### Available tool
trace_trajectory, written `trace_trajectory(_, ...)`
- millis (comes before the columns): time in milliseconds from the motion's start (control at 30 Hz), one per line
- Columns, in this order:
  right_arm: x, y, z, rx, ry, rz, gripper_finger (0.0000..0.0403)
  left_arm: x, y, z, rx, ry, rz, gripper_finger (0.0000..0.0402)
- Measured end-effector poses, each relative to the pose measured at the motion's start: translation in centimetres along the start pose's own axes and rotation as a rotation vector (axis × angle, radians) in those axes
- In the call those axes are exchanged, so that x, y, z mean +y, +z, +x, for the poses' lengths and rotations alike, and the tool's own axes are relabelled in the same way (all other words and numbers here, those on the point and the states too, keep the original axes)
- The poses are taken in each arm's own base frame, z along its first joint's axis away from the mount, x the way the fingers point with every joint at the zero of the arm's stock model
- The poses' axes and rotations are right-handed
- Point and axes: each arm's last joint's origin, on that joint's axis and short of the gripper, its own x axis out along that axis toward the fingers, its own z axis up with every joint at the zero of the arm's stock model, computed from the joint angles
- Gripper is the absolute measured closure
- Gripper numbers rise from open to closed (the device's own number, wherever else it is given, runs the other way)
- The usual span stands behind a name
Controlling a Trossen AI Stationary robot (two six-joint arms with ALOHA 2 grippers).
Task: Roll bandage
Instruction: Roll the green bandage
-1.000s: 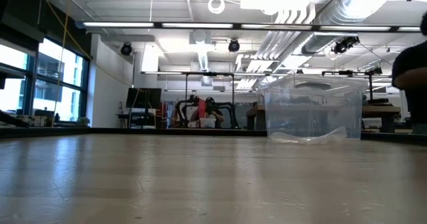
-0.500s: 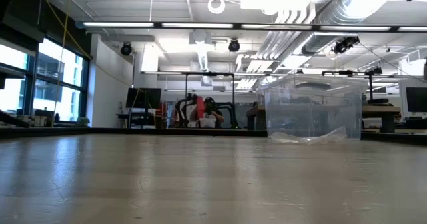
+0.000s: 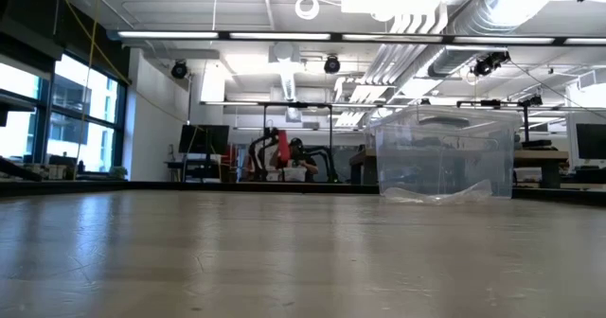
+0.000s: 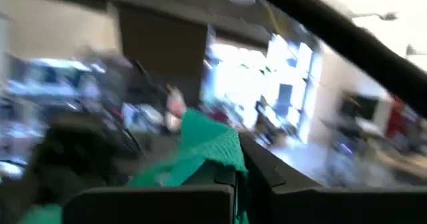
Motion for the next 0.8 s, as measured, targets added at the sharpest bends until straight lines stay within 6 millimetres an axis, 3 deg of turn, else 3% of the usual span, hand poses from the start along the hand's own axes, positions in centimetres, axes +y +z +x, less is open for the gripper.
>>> trace_trajectory(167, 0.3, -0.8, -0.8, 0.100, -0.035, -0.037, 0.0397, -1.0, 2.1, -1.3, 0.000, -0.037, -0.017, 0.0395)
trace_trajectory(333, 0.1, -2.0, -1.3, 0.139, 0.018, 0.033, 0.0347, -1.8, 4.5, -2.5, -0.064, -0.089, -0.037, 0.0395)
trace_trajectory(533, -0.9, -4.6, -1.1, 0.291, 0.378, 0.274, 0.0258, -1.9, 4.3, -2.5, -0.061, -0.086, -0.040, 0.0394)
trace_trajectory(667, -0.5, -6.4, -1.1, 0.480, 0.539, 0.317, 0.0213, -1.8, 4.7, -2.6, -0.076, -0.039, -0.044, 0.0394)
trace_trajectory(800, -0.5, -7.0, -1.5, 0.579, 0.634, 0.340, 0.0179, -1.7, 4.5, -2.6, -0.060, 0.001, -0.021, 0.0394)
